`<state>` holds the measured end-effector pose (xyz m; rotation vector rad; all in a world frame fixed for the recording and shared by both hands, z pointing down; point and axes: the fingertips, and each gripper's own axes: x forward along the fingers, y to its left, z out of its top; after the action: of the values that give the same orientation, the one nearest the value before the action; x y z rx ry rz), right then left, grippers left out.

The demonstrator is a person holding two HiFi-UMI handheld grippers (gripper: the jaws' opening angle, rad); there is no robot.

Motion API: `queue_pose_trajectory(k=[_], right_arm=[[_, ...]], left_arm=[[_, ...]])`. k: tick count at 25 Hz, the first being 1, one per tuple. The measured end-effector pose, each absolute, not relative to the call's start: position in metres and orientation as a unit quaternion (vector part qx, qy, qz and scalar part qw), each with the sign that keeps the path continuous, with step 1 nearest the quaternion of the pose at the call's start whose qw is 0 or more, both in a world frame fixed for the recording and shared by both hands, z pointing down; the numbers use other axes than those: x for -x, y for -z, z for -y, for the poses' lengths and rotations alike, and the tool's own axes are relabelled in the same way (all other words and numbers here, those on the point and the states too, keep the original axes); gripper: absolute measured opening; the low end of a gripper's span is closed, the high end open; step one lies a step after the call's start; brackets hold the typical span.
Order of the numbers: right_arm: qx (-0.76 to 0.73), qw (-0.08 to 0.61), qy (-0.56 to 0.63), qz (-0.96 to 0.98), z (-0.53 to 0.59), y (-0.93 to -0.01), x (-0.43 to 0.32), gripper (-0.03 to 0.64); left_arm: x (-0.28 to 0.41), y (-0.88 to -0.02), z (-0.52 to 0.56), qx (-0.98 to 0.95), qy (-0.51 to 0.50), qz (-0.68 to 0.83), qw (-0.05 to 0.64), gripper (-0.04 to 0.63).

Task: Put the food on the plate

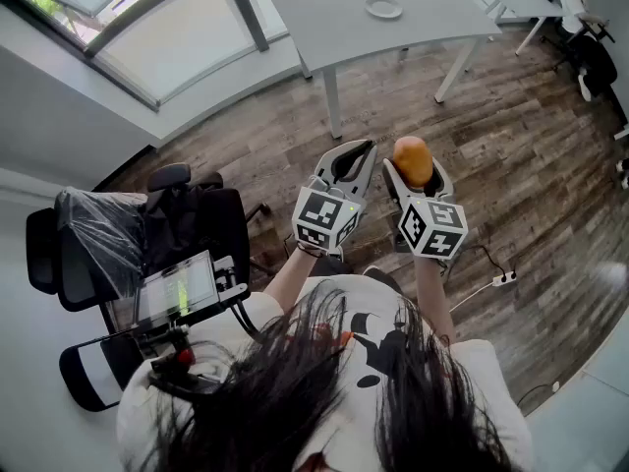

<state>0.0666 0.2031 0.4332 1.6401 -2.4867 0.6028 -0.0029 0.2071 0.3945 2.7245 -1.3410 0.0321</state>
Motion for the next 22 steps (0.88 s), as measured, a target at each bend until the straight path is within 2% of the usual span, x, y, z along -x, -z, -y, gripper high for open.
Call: queue_pose_trajectory(k=[22], right_arm=[[-0.551, 0.039, -0.19, 0.812, -0.2026, -0.4334, -0.0725, 0.379]], left_arm=[[0.003, -0.4026, -0.2068, -0.897, -0.018, 0.437, 0.054, 0.006]])
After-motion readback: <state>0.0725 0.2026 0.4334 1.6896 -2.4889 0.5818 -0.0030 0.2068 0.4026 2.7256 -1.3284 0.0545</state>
